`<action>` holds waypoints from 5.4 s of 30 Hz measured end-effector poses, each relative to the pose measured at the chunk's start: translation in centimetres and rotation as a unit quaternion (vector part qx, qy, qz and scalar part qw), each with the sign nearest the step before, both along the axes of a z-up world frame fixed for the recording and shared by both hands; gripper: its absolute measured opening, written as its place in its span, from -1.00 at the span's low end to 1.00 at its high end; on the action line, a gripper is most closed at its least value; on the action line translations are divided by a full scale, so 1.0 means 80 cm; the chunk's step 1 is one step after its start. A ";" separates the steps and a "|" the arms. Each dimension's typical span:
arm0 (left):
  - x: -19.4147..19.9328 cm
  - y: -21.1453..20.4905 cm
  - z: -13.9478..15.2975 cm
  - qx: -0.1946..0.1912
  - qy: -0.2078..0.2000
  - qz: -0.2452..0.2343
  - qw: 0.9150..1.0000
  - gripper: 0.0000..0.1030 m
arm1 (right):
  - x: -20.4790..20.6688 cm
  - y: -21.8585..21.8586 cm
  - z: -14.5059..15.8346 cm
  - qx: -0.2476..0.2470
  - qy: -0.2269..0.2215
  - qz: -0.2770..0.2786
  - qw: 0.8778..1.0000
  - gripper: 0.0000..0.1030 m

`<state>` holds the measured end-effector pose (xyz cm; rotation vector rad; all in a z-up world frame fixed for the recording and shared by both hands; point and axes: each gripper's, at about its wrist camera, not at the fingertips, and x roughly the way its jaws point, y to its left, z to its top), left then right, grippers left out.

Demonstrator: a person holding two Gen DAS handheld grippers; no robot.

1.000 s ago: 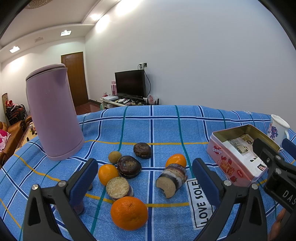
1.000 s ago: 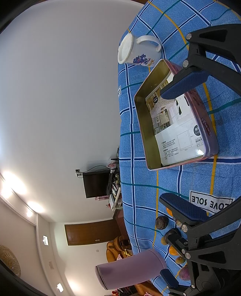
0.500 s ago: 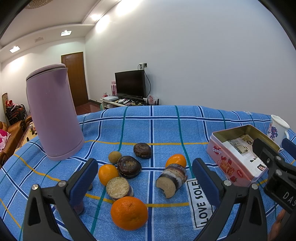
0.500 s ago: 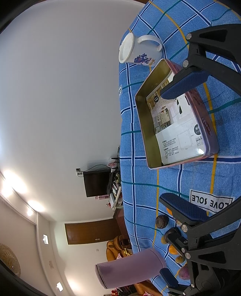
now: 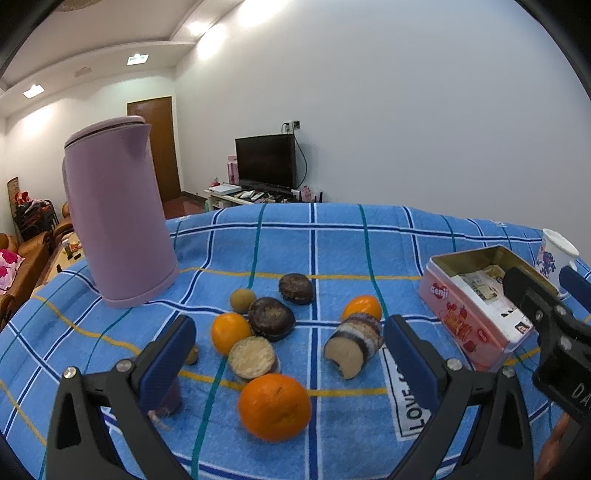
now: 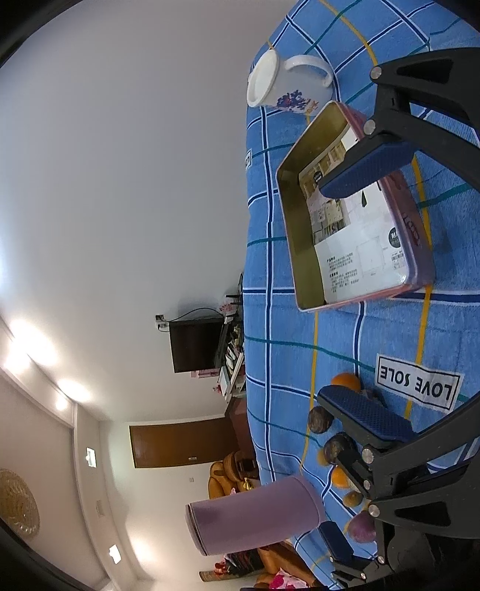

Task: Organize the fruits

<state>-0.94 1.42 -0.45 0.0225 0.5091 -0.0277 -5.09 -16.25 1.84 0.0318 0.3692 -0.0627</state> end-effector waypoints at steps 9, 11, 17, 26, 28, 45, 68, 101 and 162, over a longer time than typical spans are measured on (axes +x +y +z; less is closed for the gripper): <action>-0.021 0.082 0.006 -0.014 0.042 0.020 0.999 1.00 | 0.001 0.008 -0.003 0.025 0.012 0.055 0.998 0.97; -0.031 0.116 0.007 -0.010 0.043 0.033 0.998 1.00 | 0.006 0.017 -0.006 0.024 0.026 0.083 0.996 0.97; -0.052 0.180 -0.007 0.029 0.061 0.045 0.997 1.00 | 0.016 0.065 -0.024 0.016 0.088 0.194 0.977 0.96; -0.055 0.218 -0.015 0.001 0.093 0.026 0.995 1.00 | 0.041 0.159 -0.058 0.001 0.194 0.275 0.942 0.81; -0.054 0.215 -0.015 0.004 0.092 0.020 0.996 1.00 | 0.051 0.173 -0.068 0.000 0.218 0.281 0.935 0.65; 0.000 0.147 -0.022 0.013 0.133 -0.039 0.990 0.98 | 0.067 0.158 -0.080 0.041 0.255 0.305 0.917 -0.04; 0.017 0.150 -0.031 -0.049 0.135 -0.024 0.989 0.08 | 0.037 0.047 -0.012 0.015 0.107 0.221 0.969 -0.04; 0.052 -0.197 0.007 -0.028 0.070 -0.233 0.969 0.08 | 0.069 -0.177 -0.031 0.003 0.129 0.021 0.991 -0.04; 0.023 -0.104 0.007 0.014 -0.016 -0.092 0.996 1.00 | 0.011 -0.174 0.000 0.044 -0.026 -0.053 0.997 0.73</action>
